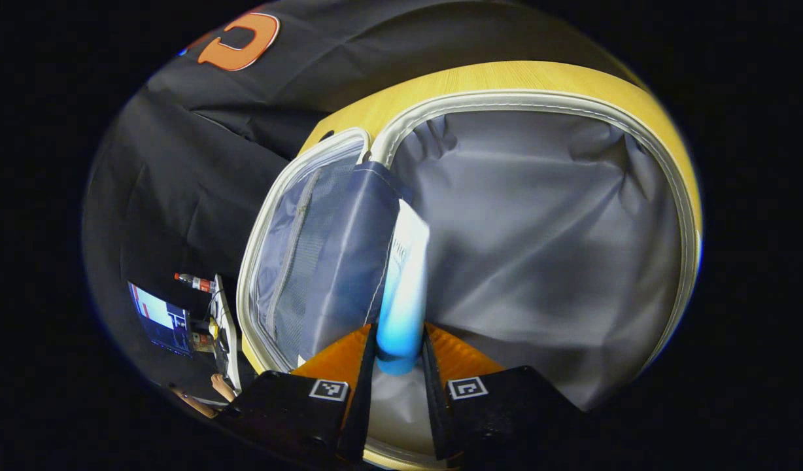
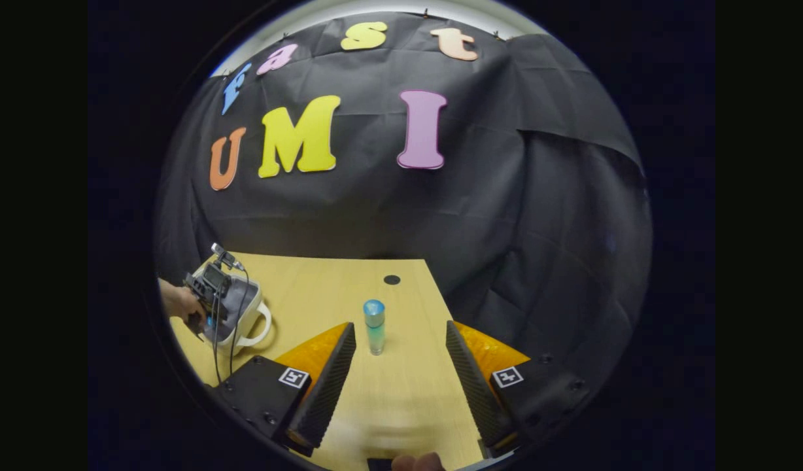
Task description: First open the suitcase, pack the skin care products into it, and then close the suitcase.
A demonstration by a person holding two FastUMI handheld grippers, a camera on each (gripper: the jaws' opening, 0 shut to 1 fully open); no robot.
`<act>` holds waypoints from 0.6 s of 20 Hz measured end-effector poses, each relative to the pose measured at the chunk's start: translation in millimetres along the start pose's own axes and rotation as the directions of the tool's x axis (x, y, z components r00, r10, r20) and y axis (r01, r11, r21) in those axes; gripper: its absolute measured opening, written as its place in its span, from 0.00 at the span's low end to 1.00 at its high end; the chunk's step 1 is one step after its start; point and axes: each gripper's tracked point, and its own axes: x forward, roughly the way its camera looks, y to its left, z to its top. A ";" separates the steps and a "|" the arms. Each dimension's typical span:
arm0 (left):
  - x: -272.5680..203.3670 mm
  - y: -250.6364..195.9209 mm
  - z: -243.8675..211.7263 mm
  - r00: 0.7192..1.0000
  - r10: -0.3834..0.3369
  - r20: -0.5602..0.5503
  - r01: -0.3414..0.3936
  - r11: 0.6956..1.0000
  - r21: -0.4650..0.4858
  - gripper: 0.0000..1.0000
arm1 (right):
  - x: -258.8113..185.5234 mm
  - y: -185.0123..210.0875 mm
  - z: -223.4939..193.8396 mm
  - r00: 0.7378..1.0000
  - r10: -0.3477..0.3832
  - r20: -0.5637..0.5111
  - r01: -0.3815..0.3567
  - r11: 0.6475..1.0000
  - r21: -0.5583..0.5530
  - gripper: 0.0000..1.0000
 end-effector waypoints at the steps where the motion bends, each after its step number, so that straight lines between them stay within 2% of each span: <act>1: -3.7 1.8 3.0 1.000 0.000 0.001 0.000 1.000 -0.012 0.43 | -0.6 -6.4 -0.8 1.000 -0.007 0.001 0.007 1.000 0.008 0.83; 5: -1.8 -0.7 6.4 1.000 -0.008 -0.013 0.008 1.000 -0.018 0.45 | 5.6 -26.1 -8.4 1.000 -0.019 -0.012 0.019 1.000 0.016 0.83; 8: -6.0 -4.0 7.5 0.999 -0.035 0.015 0.035 0.999 -0.030 0.51 | 18.9 -23.2 -17.3 0.999 0.021 -0.032 -0.021 1.000 0.011 0.83; 10: -10.8 -9.0 10.1 0.997 -0.065 0.042 0.067 0.997 -0.029 0.61 | 31.2 -9.4 -27.6 0.996 0.075 -0.056 -0.075 0.997 0.001 0.83; 11: -15.6 -12.5 10.2 0.995 -0.085 0.059 0.087 0.996 -0.025 0.74 | 37.7 0.2 -32.7 0.992 0.106 -0.065 -0.106 0.994 -0.007 0.83; 12: -19.8 -16.1 10.1 0.991 -0.112 0.079 0.114 0.993 -0.026 0.80 | 45.2 11.8 -38.0 0.987 0.145 -0.072 -0.146 0.989 -0.010 0.83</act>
